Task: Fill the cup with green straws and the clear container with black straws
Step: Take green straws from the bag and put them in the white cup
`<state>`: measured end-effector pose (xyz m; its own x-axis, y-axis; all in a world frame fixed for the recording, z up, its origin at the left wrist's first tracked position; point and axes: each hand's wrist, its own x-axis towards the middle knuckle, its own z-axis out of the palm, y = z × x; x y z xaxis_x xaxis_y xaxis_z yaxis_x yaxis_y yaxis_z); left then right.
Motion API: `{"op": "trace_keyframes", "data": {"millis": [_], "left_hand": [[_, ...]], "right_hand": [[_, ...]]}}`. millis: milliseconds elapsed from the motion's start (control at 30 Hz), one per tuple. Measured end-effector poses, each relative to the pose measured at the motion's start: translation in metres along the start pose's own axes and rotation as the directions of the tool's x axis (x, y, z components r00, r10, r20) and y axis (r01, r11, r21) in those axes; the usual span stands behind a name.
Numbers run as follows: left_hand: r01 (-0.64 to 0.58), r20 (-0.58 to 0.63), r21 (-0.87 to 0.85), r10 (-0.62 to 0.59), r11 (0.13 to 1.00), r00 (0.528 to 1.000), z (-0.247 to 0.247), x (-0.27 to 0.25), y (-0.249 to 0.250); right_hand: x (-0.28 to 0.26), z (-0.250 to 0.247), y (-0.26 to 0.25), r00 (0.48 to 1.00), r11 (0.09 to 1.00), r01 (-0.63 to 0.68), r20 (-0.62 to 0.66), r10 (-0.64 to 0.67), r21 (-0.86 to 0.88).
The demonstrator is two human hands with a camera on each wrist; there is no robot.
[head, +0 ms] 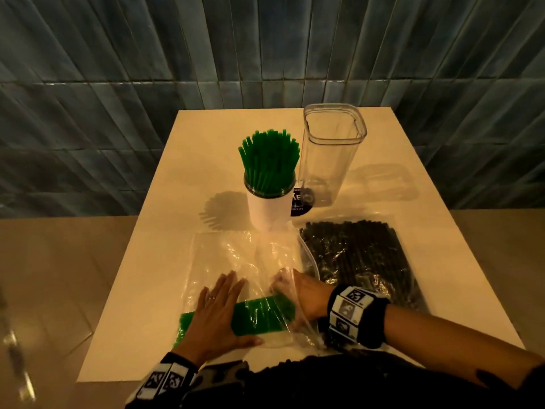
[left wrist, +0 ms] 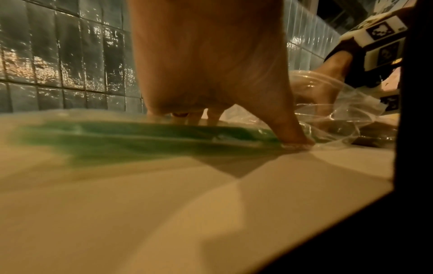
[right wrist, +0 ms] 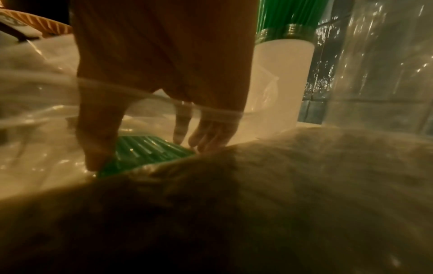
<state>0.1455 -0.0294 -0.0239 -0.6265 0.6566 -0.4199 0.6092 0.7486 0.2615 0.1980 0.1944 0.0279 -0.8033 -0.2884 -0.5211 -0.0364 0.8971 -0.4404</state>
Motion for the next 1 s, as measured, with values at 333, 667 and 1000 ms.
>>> {"op": "trace_keyframes", "data": {"millis": [333, 667, 1000], "left_hand": [[0.011, 0.015, -0.002, -0.011, 1.000, 1.000, 0.000, 0.003, 0.004], [-0.008, 0.020, -0.029, 0.009, 1.000, 1.000, -0.006, 0.004, 0.003], [-0.002, 0.025, -0.031, 0.003, 1.000, 1.000, -0.007, 0.004, 0.001]], "right_hand": [[0.008, 0.015, -0.014, 0.998, 0.985, 0.030, -0.041, -0.038, -0.172], [0.003, 0.012, -0.004, 0.994, 0.917, -0.079, -0.098, 0.045, -0.391], [-0.082, -0.062, 0.041, 0.927, 0.828, -0.374, -0.189, 0.323, -0.418]]}}
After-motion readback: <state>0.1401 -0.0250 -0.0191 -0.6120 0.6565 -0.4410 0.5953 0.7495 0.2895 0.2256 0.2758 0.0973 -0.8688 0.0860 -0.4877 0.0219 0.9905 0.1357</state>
